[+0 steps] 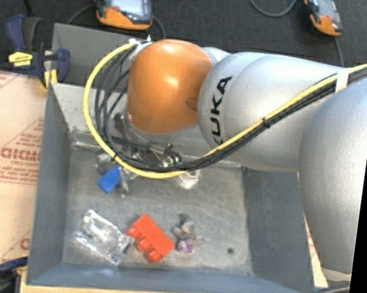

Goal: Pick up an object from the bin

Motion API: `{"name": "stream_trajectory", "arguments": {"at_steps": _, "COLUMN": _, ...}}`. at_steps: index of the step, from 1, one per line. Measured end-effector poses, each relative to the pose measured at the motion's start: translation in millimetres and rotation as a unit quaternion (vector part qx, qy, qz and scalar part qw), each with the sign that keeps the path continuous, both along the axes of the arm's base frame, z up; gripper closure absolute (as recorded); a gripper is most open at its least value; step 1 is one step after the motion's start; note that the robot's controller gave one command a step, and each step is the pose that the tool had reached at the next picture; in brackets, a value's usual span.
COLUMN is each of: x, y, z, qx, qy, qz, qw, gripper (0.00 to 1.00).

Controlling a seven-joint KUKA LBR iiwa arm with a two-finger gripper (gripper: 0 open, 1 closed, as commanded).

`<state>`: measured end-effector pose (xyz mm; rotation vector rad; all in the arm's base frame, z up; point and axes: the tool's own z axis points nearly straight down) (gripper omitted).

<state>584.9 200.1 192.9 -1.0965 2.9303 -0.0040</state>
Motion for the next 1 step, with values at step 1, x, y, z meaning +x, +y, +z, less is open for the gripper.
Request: {"name": "stream_trajectory", "arguments": {"at_steps": 1, "x": 35.7, "y": -30.5, "z": 95.5, "qx": 0.002, "qy": -0.0005, "qz": -0.060, "qw": 0.9982, "gripper": 1.00}}
